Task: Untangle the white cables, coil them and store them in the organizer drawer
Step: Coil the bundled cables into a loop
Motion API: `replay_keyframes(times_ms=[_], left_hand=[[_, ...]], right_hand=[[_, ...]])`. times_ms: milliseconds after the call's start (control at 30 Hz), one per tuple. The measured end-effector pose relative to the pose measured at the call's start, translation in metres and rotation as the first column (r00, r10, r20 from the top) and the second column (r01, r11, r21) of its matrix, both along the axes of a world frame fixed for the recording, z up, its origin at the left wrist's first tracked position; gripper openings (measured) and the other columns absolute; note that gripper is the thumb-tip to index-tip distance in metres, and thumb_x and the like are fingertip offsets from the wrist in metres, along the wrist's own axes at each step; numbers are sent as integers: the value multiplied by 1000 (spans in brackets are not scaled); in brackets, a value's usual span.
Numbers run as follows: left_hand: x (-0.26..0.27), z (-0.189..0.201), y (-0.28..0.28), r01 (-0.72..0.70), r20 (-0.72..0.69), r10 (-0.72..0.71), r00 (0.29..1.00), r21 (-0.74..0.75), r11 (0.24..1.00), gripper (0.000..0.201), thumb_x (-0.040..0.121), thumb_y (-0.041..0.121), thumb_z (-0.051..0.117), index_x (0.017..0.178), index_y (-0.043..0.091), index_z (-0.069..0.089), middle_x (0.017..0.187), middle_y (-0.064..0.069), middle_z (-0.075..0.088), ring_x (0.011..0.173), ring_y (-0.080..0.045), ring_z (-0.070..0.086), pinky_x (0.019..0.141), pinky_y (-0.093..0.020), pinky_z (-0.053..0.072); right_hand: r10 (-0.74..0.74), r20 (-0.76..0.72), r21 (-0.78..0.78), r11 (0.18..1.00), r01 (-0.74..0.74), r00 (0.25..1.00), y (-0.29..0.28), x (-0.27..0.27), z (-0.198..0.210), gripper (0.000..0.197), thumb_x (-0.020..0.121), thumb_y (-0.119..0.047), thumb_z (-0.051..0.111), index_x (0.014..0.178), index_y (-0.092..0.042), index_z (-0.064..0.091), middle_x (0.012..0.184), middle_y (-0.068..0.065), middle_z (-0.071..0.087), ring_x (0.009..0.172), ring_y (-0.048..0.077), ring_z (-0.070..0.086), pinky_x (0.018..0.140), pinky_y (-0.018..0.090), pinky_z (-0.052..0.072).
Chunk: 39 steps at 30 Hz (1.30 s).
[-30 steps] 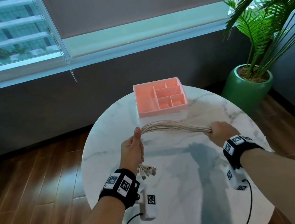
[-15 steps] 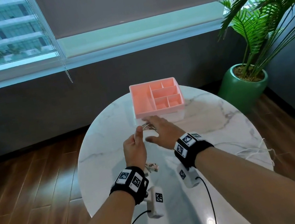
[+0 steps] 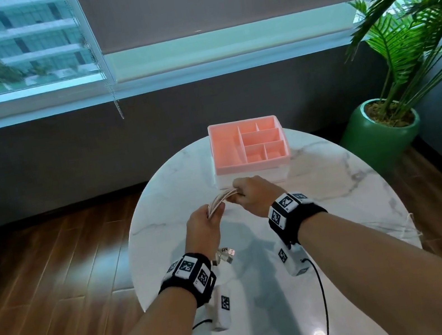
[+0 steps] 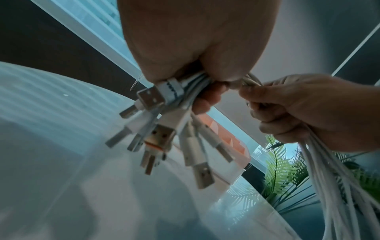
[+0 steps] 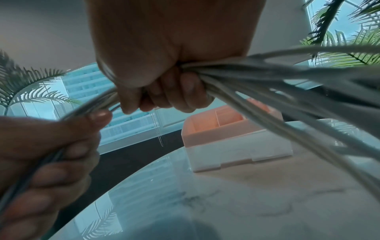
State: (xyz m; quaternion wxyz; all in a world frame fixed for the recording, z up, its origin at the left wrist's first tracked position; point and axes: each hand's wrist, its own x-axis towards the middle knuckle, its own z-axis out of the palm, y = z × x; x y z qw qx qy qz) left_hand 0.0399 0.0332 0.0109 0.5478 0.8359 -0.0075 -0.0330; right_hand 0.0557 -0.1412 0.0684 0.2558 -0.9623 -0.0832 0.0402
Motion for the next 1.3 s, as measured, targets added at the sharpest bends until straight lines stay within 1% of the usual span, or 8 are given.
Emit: replay_keyframes(times_ms=[200,400,500,600,733,1000,1133,1300], left_hand=[[-3,10,-5,37,-81,-37,996,-2,999,49,101,34,59,57,22,42,41,12,35,47,-12,30,48,-31,26],[-6,-2,-5,-79,-376,-36,926,-287,955,37,97,42,65,78,16,47,57,-2,27,46,-14,21,45,-20,17],[-12,-2,-6,-61,-374,-71,925,-329,942,38,97,42,66,81,14,47,56,-2,29,45,-14,22,43,-20,18],[-16,-2,-10,-44,-373,-100,923,-359,932,41,93,47,69,79,16,47,57,-1,29,46,-14,21,43,-20,18],[-15,3,-11,-22,-334,-107,937,-362,932,51,87,62,67,84,13,51,60,-2,27,49,-14,20,44,-21,16],[-15,11,-19,-63,-280,-33,959,-326,943,61,92,66,56,72,10,43,59,-6,30,44,-17,25,44,-22,19],[-15,21,-17,-59,-246,-30,969,-346,936,60,96,64,51,61,17,37,53,-2,30,42,-15,25,45,-22,21],[-6,27,-8,-101,-241,18,970,-336,937,58,96,63,52,63,17,39,54,-1,31,44,-15,24,45,-23,21]], right_hand=[[-11,-24,-47,999,10,1000,-8,-1,-1,42,92,-52,59,64,-26,44,64,-7,52,62,19,53,56,31,35],[-31,-212,165,984,67,977,-25,-7,-12,49,84,-59,66,64,-18,48,61,1,49,53,17,45,56,31,35],[-82,-366,337,917,214,927,-35,-11,-11,51,82,-58,71,63,-20,43,51,-3,38,41,14,32,47,25,29],[-91,-315,355,912,206,945,-40,-9,-5,46,80,-55,74,67,-16,54,47,-9,37,37,7,30,42,21,26],[-124,-403,465,825,320,907,-42,-9,-1,62,71,-74,69,70,-13,61,51,-6,40,42,10,28,45,22,24],[-221,103,-88,969,230,970,-34,-17,-6,62,92,-73,35,70,-17,52,59,-4,52,56,19,52,54,30,36],[-76,168,-39,996,83,983,-44,-23,-17,45,98,-61,34,77,-23,46,58,-12,44,52,11,45,55,30,37],[50,30,133,990,-53,998,-47,-20,-26,56,98,-62,35,73,-15,53,68,0,59,62,19,55,64,38,49]])
